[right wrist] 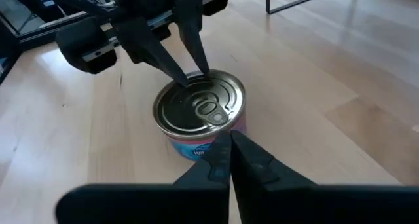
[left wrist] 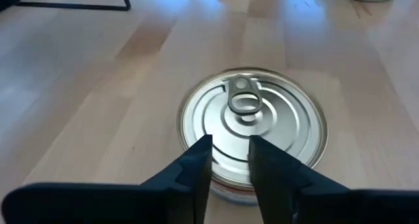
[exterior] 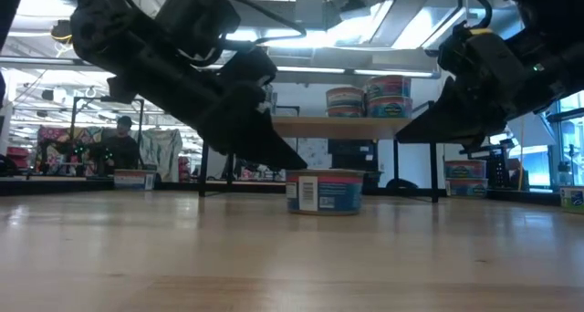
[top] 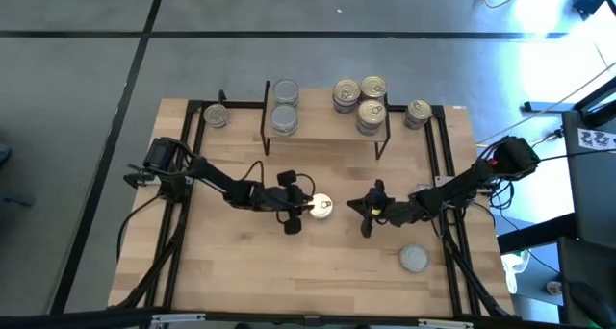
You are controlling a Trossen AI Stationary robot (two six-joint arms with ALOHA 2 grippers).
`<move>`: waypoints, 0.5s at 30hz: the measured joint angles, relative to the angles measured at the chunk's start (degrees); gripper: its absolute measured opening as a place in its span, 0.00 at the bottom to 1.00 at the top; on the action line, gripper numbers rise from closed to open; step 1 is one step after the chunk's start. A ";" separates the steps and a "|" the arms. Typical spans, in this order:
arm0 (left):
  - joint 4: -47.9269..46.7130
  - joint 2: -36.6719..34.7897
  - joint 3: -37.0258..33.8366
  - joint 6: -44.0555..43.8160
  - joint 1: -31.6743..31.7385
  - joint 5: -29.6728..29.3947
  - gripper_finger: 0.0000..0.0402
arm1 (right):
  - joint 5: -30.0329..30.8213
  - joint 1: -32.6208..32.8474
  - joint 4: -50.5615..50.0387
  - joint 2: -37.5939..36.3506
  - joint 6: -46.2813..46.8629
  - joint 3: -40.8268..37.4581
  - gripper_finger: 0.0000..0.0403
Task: Stack canned seafood by type on shelf
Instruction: Put the blue pink tuna can on the shelf aligned with the other blue pink tuna can
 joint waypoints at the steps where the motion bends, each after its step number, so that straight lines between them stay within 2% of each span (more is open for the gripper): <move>1: -0.27 0.00 -0.05 0.00 0.00 -0.04 0.23 | 0.00 0.00 -0.08 0.00 0.02 0.00 0.02; 15: -0.38 -0.17 -3.04 -1.65 -0.63 -0.38 0.18 | 1.23 0.00 -0.30 -0.04 -1.29 0.02 0.02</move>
